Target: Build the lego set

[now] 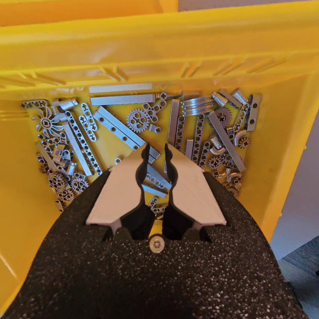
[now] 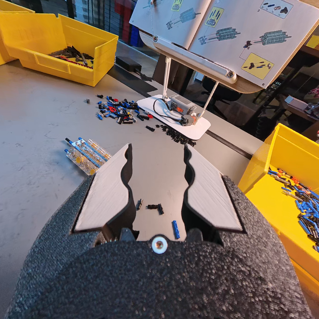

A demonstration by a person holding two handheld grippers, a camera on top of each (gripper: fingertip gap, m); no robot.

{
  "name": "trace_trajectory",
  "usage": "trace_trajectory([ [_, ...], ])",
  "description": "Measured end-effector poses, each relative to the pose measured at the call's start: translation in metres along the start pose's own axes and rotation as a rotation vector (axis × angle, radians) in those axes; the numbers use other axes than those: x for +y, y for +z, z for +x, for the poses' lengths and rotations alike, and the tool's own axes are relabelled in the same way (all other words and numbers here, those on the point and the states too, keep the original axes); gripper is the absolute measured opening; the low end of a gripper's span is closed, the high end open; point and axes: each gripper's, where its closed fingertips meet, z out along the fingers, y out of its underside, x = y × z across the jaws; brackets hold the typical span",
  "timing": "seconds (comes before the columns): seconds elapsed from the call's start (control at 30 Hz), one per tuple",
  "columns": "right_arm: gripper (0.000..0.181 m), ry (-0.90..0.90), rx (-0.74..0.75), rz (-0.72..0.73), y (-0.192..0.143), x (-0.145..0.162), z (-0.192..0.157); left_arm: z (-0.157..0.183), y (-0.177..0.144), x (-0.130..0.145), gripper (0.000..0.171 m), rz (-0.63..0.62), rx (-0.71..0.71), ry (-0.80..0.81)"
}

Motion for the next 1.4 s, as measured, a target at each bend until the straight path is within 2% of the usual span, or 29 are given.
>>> trace_trajectory([
  [0.1,0.058,-0.004,0.001,-0.002,-0.001,0.000,0.000,-0.005,0.001,0.004,0.003,-0.038,-0.040,0.014],
  [0.2,0.058,0.005,0.005,-0.001,-0.001,0.001,0.001,-0.011,-0.002,0.005,0.003,-0.037,-0.079,-0.001],
  [0.3,0.058,-0.002,0.001,-0.008,0.001,0.002,-0.001,-0.011,-0.004,0.007,0.009,-0.019,-0.098,-0.013],
  [0.5,0.058,0.003,0.004,0.002,0.000,0.003,0.000,0.013,-0.014,0.004,0.028,0.064,-0.008,-0.025],
  [0.77,0.058,0.024,0.002,0.025,-0.001,0.006,0.002,0.031,-0.002,0.017,0.046,-0.034,0.016,-0.034],
  [0.93,0.058,0.049,0.003,0.033,-0.003,0.010,0.006,0.035,-0.001,0.018,0.043,-0.050,0.034,-0.072],
  [0.97,0.058,0.055,0.002,0.040,-0.003,0.009,0.006,0.038,0.001,0.022,0.048,-0.078,0.061,-0.092],
  [1.0,0.058,0.059,0.003,0.047,-0.004,0.008,0.007,0.039,0.002,0.025,0.045,-0.098,0.067,-0.098],
  [1.4,0.057,0.014,-0.023,0.048,-0.004,0.010,0.005,0.031,0.004,0.025,0.041,-0.166,-0.021,-0.091],
])
